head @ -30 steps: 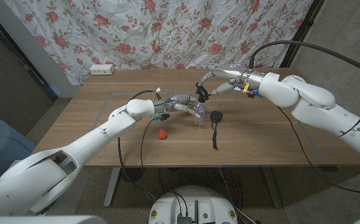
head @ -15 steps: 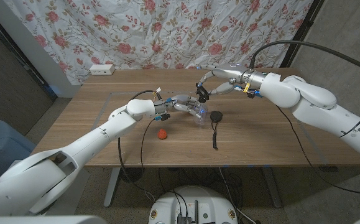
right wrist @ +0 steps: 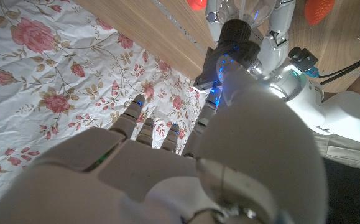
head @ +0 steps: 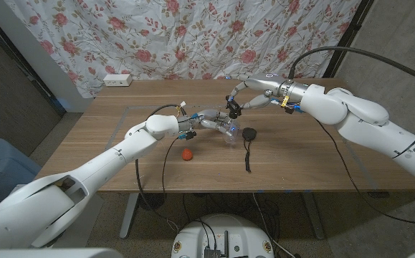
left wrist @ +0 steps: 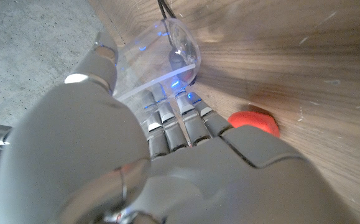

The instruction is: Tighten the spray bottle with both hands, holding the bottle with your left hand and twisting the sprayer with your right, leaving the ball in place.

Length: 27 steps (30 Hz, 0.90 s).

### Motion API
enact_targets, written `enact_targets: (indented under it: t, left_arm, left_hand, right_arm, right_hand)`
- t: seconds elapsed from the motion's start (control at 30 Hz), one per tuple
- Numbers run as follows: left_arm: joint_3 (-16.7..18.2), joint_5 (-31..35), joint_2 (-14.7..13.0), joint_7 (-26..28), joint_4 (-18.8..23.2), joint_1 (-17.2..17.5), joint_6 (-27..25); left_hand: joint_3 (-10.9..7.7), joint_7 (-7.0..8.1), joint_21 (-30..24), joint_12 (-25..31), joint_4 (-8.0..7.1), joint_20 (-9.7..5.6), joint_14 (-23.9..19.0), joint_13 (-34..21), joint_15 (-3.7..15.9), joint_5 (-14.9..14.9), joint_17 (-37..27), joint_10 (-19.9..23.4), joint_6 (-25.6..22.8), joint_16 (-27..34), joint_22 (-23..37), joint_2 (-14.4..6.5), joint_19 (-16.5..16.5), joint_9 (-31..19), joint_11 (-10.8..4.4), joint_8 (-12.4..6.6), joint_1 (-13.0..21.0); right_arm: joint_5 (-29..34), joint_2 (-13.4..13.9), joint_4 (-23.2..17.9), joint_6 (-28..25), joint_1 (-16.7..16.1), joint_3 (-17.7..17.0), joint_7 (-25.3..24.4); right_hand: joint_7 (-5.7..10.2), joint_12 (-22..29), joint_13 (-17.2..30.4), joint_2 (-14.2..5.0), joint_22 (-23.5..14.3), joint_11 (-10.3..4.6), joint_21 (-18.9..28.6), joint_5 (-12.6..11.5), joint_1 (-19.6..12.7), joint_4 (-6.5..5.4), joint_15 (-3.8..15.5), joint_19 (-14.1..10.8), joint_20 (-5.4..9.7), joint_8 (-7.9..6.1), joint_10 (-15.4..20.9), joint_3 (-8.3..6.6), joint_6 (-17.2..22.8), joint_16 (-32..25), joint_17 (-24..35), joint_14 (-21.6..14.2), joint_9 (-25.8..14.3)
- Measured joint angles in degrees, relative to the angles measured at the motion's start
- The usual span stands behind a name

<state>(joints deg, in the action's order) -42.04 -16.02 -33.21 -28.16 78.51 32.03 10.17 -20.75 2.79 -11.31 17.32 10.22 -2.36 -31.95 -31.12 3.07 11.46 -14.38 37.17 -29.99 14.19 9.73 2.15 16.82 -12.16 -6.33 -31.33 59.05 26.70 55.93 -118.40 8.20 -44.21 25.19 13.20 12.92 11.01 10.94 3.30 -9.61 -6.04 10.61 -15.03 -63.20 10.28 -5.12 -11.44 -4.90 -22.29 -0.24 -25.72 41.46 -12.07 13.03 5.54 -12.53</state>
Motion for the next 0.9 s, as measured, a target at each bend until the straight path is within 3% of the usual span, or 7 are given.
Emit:
enact_targets:
  t: [0.9]
  left_arm:
    - [-0.47,0.26,0.82,-0.43,-1.13,-0.78,-0.34]
  left_hand:
    - [0.00,0.31,0.00,-0.39,0.00,0.00,0.01,0.00,0.00,-0.17,0.29,-0.35,0.32,-0.45,0.00,0.00,0.00,0.32,-0.34,0.00,0.00]
  right_arm:
    - [-0.24,0.89,-0.72,-1.00,1.59,0.51,4.08]
  right_hand:
    - [-0.01,-0.44,0.00,0.31,0.00,0.81,-0.42,0.85,-0.30,-0.50,-1.52,2.07,-0.42,0.01,-2.44,0.01,1.03,0.43,0.43,2.78,0.01]
